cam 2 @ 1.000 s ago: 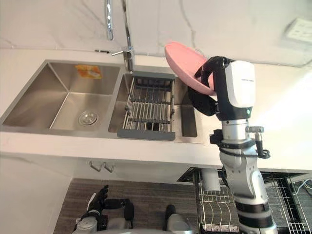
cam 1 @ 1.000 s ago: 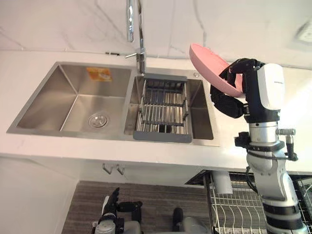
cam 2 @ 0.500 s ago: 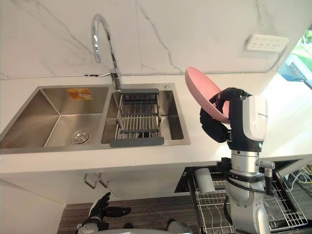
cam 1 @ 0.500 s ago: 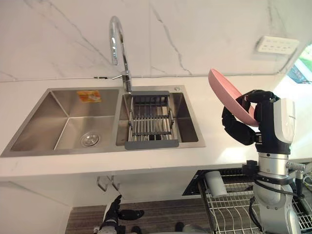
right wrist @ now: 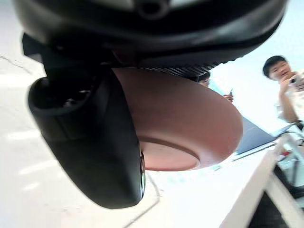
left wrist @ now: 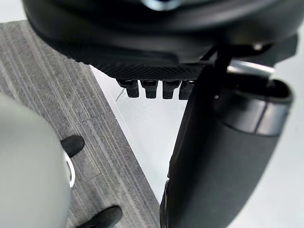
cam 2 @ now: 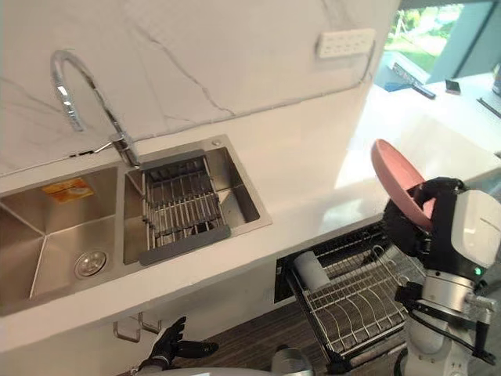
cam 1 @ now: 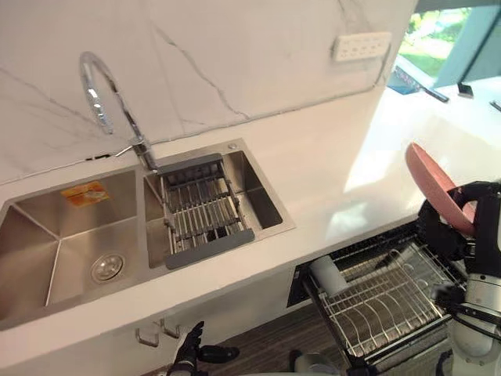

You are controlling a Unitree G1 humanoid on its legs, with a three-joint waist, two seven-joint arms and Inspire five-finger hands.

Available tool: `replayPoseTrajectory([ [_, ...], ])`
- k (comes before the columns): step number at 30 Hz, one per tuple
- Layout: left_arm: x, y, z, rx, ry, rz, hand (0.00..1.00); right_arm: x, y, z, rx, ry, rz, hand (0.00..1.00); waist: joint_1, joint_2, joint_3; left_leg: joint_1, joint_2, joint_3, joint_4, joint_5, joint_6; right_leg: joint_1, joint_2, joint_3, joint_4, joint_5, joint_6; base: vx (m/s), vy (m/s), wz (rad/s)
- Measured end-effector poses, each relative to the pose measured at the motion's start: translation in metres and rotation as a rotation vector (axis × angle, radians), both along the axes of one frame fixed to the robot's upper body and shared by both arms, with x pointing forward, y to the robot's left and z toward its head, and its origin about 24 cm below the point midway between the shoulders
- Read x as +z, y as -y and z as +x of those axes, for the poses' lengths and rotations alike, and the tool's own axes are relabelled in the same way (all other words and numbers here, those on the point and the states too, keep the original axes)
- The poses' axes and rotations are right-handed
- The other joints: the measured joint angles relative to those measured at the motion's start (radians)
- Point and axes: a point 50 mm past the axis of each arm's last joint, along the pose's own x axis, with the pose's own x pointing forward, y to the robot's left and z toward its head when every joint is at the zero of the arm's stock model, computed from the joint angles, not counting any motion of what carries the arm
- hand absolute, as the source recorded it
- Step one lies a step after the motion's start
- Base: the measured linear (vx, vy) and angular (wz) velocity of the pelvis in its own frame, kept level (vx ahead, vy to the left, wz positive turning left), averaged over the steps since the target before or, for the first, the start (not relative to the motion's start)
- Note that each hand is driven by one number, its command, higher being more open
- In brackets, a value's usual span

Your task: Walk over to the sink, pick up the cup, carry it to the dishwasher, place the cup inside the dishwasher, then close the dishwasher door

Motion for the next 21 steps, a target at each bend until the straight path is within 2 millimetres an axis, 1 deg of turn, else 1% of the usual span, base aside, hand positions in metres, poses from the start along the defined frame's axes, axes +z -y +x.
replayPoseTrajectory([
  [1, 0.0, 0.002, 0.0, -0.003, 0.002, -0.004, 1.0, -0.001, 0.003, 0.0, -0.013, -0.006, -0.004, 0.0, -0.002, 0.008, 0.004, -0.006, 0.0, 0.012, 0.012, -0.006, 0.002, -0.012, 0.001, 0.009, 0.009, -0.002, 0.002, 0.03, 0.006, -0.45],
  [2, 0.0, 0.006, 0.001, -0.004, 0.006, -0.016, 1.0, -0.001, 0.01, 0.0, -0.035, -0.023, -0.015, 0.0, -0.007, 0.023, 0.016, -0.016, 0.002, 0.028, 0.037, -0.018, 0.01, -0.026, 0.003, 0.028, 0.026, -0.005, 0.002, 0.03, 0.01, -0.42],
  [3, 0.0, 0.009, 0.001, -0.005, 0.013, -0.024, 1.0, -0.004, 0.016, 0.0, -0.056, -0.047, -0.02, 0.0, -0.013, 0.035, 0.024, -0.033, 0.006, 0.041, 0.07, -0.035, 0.011, -0.043, 0.006, 0.041, 0.036, -0.007, 0.003, 0.03, 0.008, -0.4],
  [5, 0.0, 0.011, 0.002, -0.008, 0.015, -0.027, 1.0, -0.009, 0.022, 0.001, -0.081, -0.081, -0.013, 0.0, -0.022, 0.045, 0.032, -0.066, 0.014, 0.054, 0.113, -0.057, 0.011, -0.074, 0.011, 0.058, 0.053, -0.01, 0.004, 0.03, -0.001, -0.3],
  [8, 0.003, 0.01, 0.008, -0.012, 0.044, -0.025, 1.0, -0.014, 0.026, 0.004, -0.108, -0.094, 0.009, 0.0, -0.023, 0.042, 0.067, -0.077, 0.022, 0.095, 0.14, -0.078, 0.01, -0.095, 0.031, 0.099, 0.058, -0.006, 0.01, 0.01, 0.0, -0.37],
  [10, 0.004, 0.011, 0.01, -0.02, 0.055, -0.023, 1.0, -0.012, 0.026, 0.009, -0.105, -0.076, 0.014, 0.0, -0.022, 0.043, 0.075, -0.09, 0.022, 0.133, 0.142, -0.088, 0.012, -0.12, 0.039, 0.136, 0.046, 0.002, 0.023, 0.01, 0.03, -0.59],
  [12, 0.007, 0.011, 0.014, -0.029, 0.078, -0.019, 1.0, -0.009, 0.026, 0.012, -0.104, -0.06, 0.009, 0.0, -0.024, 0.037, 0.097, -0.095, 0.018, 0.166, 0.141, -0.091, 0.016, -0.136, 0.043, 0.169, 0.031, 0.017, 0.031, 0.02, 0.057, -0.57],
  [14, 0.01, 0.01, 0.023, -0.044, 0.111, -0.012, 1.0, -0.009, 0.026, 0.015, -0.107, -0.051, 0.011, 0.0, -0.028, 0.024, 0.143, -0.096, 0.008, 0.196, 0.149, -0.099, 0.025, -0.149, 0.037, 0.192, 0.034, 0.027, 0.036, 0.02, 0.071, -0.37],
  [16, 0.012, 0.01, 0.029, -0.051, 0.129, -0.008, 1.0, -0.01, 0.027, 0.018, -0.111, -0.052, 0.013, 0.0, -0.036, 0.017, 0.176, -0.102, 0.003, 0.201, 0.163, -0.104, 0.033, -0.156, 0.029, 0.195, 0.041, 0.029, 0.04, 0.02, 0.064, -0.13],
  [17, 0.015, 0.01, 0.035, -0.057, 0.149, -0.006, 1.0, -0.011, 0.029, 0.024, -0.112, -0.048, 0.027, 0.0, -0.04, 0.019, 0.203, -0.111, -0.002, 0.204, 0.179, -0.109, 0.039, -0.167, 0.02, 0.195, 0.051, 0.03, 0.044, 0.01, 0.064, -0.1],
  [19, 0.017, 0.011, 0.042, -0.062, 0.173, -0.005, 1.0, -0.012, 0.031, 0.031, -0.111, -0.045, 0.035, 0.0, -0.042, 0.018, 0.236, -0.124, -0.008, 0.206, 0.196, -0.115, 0.047, -0.18, 0.01, 0.19, 0.069, 0.029, 0.05, 0.01, 0.059, -0.05],
  [21, 0.022, 0.012, 0.054, -0.076, 0.209, -0.003, 1.0, -0.01, 0.033, 0.042, -0.101, -0.051, 0.031, 0.0, -0.043, 0.024, 0.286, -0.152, -0.013, 0.204, 0.227, -0.127, 0.059, -0.205, -0.004, 0.186, 0.097, 0.027, 0.058, -0.01, 0.051, 0.05],
])
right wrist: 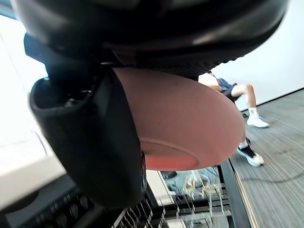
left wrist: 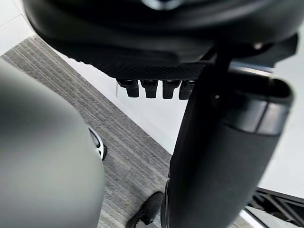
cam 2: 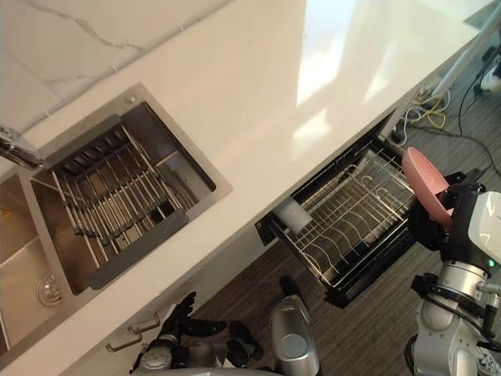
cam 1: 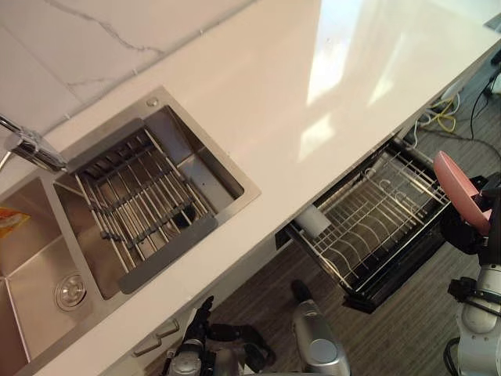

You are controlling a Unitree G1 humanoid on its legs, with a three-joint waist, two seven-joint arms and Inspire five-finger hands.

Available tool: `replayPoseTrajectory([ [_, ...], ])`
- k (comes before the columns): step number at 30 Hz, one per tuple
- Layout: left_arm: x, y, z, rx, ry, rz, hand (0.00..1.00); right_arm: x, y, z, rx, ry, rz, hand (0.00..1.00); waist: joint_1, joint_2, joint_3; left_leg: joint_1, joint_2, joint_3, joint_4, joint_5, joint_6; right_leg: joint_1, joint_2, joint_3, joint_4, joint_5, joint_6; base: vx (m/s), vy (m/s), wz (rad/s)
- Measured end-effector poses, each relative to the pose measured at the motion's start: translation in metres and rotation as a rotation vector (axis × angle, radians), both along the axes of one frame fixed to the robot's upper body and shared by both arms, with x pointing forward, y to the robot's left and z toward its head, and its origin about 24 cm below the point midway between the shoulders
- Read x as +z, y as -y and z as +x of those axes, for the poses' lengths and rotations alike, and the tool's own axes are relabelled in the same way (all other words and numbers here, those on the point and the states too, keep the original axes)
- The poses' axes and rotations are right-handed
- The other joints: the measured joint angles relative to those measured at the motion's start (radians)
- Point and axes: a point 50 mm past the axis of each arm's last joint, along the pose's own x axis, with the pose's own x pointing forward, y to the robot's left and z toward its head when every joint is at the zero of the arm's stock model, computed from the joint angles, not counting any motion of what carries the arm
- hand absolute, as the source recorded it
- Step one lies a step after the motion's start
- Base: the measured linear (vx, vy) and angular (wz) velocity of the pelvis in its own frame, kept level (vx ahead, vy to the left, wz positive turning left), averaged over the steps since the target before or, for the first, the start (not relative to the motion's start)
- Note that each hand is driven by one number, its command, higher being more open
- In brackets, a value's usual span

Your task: Walk over to the sink, pick up the cup, carry it to the dishwasher, place the cup inside the dishwasher, then close the dishwasher door

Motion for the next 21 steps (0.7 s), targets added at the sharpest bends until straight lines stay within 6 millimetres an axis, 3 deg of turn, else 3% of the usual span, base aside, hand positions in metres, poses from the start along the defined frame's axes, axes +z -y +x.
replayPoseTrajectory([
  [6, 0.005, 0.013, 0.012, -0.053, 0.041, -0.016, 1.0, 0.006, -0.006, 0.033, 0.071, -0.009, -0.014, 0.0, 0.001, 0.036, 0.037, -0.09, 0.006, -0.011, 0.083, -0.042, 0.016, -0.067, -0.014, -0.003, 0.03, -0.006, 0.013, -0.04, 0.027, 0.07],
  [10, 0.007, 0.017, 0.016, -0.059, 0.057, -0.026, 1.0, 0.004, -0.016, 0.05, 0.122, -0.026, -0.011, 0.0, 0.008, 0.047, 0.039, -0.144, 0.017, -0.012, 0.122, -0.06, 0.022, -0.105, -0.016, -0.004, 0.033, -0.001, 0.019, -0.04, 0.019, 0.03],
  [21, 0.016, 0.026, 0.033, 0.001, 0.12, -0.047, 1.0, 0.005, -0.026, 0.078, 0.155, -0.04, 0.0, 0.0, 0.079, 0.062, 0.045, -0.24, 0.037, -0.013, 0.188, -0.064, 0.026, -0.186, -0.016, -0.012, 0.07, 0.002, 0.021, 0.01, -0.025, 0.04],
])
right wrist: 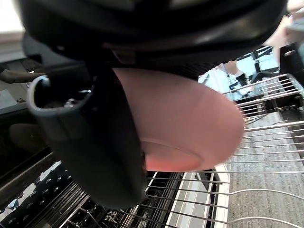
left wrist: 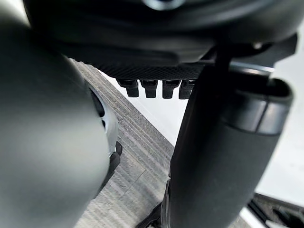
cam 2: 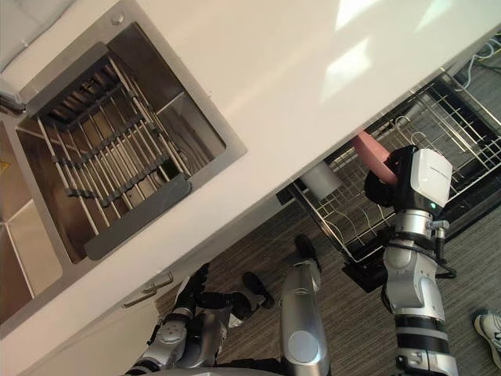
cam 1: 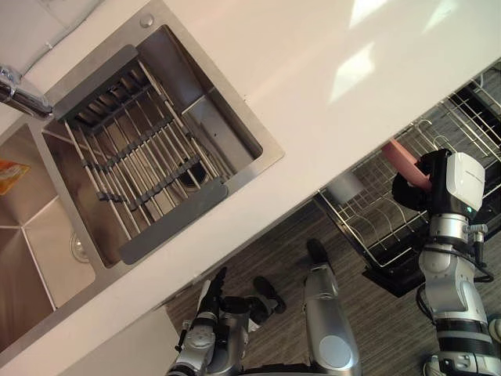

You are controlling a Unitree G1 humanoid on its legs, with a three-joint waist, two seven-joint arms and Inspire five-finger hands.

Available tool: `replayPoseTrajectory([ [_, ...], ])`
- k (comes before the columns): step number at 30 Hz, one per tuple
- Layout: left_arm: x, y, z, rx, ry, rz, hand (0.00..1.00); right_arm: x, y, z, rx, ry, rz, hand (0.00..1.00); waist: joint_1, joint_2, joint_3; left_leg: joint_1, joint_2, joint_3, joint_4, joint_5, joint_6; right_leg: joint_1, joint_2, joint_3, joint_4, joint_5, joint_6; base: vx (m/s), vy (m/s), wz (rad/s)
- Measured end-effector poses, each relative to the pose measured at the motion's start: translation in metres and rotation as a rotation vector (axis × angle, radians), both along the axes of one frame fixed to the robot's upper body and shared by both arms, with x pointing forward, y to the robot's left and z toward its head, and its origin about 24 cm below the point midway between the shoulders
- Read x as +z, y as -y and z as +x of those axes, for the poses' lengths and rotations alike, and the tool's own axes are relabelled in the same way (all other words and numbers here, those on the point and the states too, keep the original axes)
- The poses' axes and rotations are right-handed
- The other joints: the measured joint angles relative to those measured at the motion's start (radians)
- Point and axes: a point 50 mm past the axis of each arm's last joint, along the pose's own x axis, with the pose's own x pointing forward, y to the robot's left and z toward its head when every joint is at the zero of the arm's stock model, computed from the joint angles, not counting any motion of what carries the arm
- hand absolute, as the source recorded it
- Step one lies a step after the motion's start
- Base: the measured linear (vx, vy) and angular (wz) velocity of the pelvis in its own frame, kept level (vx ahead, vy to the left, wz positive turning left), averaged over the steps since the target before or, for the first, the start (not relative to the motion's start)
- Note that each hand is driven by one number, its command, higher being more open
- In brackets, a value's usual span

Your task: Walk over to the sink, pick up the cup, carry it to the dishwasher, place the cup inside the dishwasher, then close the dishwasher door

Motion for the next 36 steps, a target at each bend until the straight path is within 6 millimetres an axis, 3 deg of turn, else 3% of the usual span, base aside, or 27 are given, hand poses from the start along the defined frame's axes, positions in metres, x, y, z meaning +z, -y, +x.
replayPoseTrajectory([
  [9, 0.005, 0.004, 0.009, 0.039, 0.025, -0.021, 1.0, 0.006, 0.007, 0.002, -0.074, 0.04, 0.02, 0.0, 0.032, 0.0, 0.0, -0.045, 0.005, 0.009, 0.02, -0.006, 0.002, -0.048, -0.007, -0.013, 0.032, -0.002, -0.002, -0.02, -0.048, 0.06],
  [28, 0.008, 0.008, 0.015, 0.073, 0.041, -0.038, 1.0, 0.002, 0.018, 0.007, -0.152, 0.021, 0.061, 0.0, 0.063, 0.0, 0.0, -0.061, 0.016, 0.027, 0.032, -0.006, 0.002, -0.068, -0.027, -0.061, 0.062, -0.004, -0.006, 0.01, -0.054, 0.05],
  [36, 0.009, 0.009, 0.016, 0.077, 0.043, -0.038, 1.0, 0.002, 0.037, 0.0, -0.26, 0.051, 0.113, 0.0, 0.067, 0.0, 0.0, -0.062, 0.013, 0.029, 0.032, -0.006, 0.002, -0.069, -0.033, -0.067, 0.065, -0.006, -0.008, 0.0, -0.05, 0.01],
])
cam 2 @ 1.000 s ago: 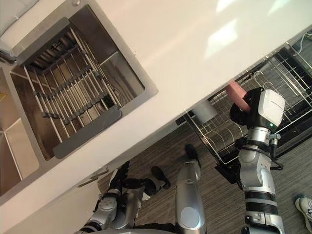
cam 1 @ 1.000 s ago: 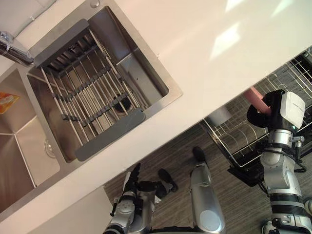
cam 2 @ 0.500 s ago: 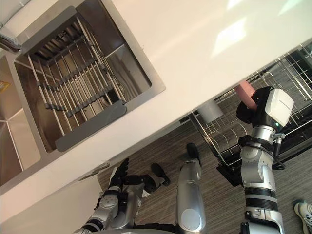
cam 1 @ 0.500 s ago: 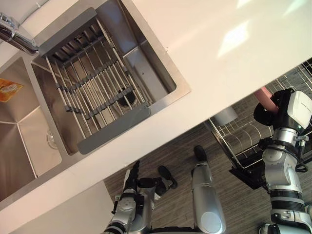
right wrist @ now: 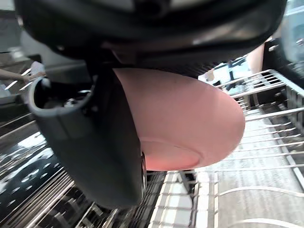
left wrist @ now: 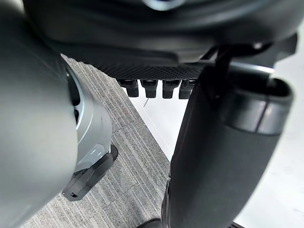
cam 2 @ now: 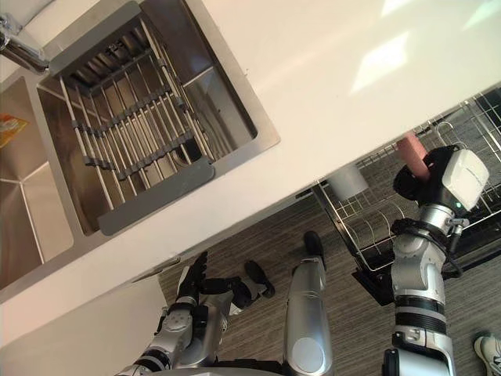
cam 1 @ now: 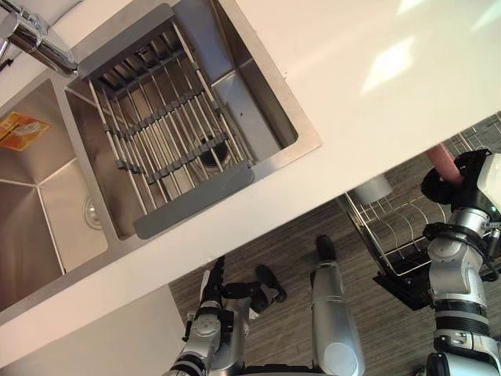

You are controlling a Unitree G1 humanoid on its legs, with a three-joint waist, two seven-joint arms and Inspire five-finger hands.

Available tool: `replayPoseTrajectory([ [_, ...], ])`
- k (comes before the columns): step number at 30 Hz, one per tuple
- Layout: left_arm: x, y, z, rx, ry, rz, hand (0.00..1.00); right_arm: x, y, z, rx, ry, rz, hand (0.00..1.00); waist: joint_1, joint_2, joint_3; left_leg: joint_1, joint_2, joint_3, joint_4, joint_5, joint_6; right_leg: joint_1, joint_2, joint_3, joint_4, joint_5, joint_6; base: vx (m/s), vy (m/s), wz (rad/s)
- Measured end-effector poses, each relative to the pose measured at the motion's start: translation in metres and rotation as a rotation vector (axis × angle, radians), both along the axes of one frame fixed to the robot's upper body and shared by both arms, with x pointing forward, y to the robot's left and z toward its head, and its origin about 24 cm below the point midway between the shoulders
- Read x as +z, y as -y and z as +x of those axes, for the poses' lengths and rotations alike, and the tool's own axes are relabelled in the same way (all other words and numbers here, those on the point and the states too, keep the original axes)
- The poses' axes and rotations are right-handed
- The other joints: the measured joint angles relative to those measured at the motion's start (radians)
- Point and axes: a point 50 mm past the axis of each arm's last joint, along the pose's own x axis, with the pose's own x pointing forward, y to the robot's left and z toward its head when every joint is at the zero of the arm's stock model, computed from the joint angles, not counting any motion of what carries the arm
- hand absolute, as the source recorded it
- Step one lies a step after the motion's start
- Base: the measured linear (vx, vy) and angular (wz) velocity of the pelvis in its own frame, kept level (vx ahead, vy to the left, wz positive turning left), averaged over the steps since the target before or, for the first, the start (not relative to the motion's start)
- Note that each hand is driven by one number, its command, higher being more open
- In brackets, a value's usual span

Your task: Walk over to the sink, pick up the cup, carry it to the dishwasher, place the cup inside the dishwasher, then close the dishwasher door

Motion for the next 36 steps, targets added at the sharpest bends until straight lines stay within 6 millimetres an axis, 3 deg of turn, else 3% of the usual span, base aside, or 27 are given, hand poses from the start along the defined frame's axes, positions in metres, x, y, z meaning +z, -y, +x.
replayPoseTrajectory([
  [3, 0.0, 0.0, 0.0, 0.001, -0.003, 0.0, 1.0, 0.0, 0.006, -0.005, -0.046, 0.02, 0.02, 0.0, 0.0, 0.0, 0.0, 0.0, 0.0, 0.001, 0.0, 0.0, 0.0, -0.001, -0.001, -0.002, 0.0, 0.0, 0.0, 0.02, -0.054, 0.0],
  [4, 0.0, 0.0, 0.0, 0.001, -0.003, 0.0, 1.0, -0.001, 0.009, -0.007, -0.064, 0.037, 0.047, 1.0, 0.001, 0.0, 0.0, 0.0, 0.0, 0.001, 0.0, 0.0, 0.0, -0.001, -0.001, -0.002, 0.001, 0.0, 0.0, 0.03, -0.048, -0.01],
  [19, 0.002, 0.003, 0.004, -0.005, -0.001, -0.002, 1.0, -0.007, 0.003, -0.008, -0.061, 0.08, 0.132, 1.0, 0.01, -0.001, 0.001, -0.005, 0.018, 0.04, 0.023, -0.01, 0.004, -0.014, 0.005, 0.005, 0.005, 0.0, 0.0, 0.02, -0.05, -0.03],
  [28, 0.002, 0.001, 0.005, -0.001, -0.003, 0.003, 1.0, -0.005, -0.027, -0.017, 0.061, 0.149, 0.151, 1.0, 0.012, -0.003, 0.002, 0.001, 0.044, 0.056, 0.047, -0.022, 0.001, -0.008, 0.026, 0.013, 0.001, 0.0, 0.0, 0.04, -0.055, -0.08],
  [33, -0.001, 0.001, 0.003, -0.008, -0.029, 0.002, 1.0, -0.018, -0.056, -0.025, 0.178, 0.166, 0.22, 1.0, 0.01, -0.02, 0.012, 0.082, 0.068, 0.087, 0.059, -0.046, -0.013, 0.054, 0.045, 0.006, -0.002, -0.001, -0.004, 0.05, -0.036, -0.24],
  [36, -0.002, 0.001, 0.002, -0.017, -0.038, 0.012, 1.0, -0.027, -0.063, -0.038, 0.2, 0.149, 0.242, 1.0, 0.002, -0.032, 0.011, 0.103, 0.073, 0.09, 0.059, -0.053, -0.016, 0.075, 0.049, 0.003, -0.014, -0.002, -0.006, 0.02, -0.017, -0.09],
])
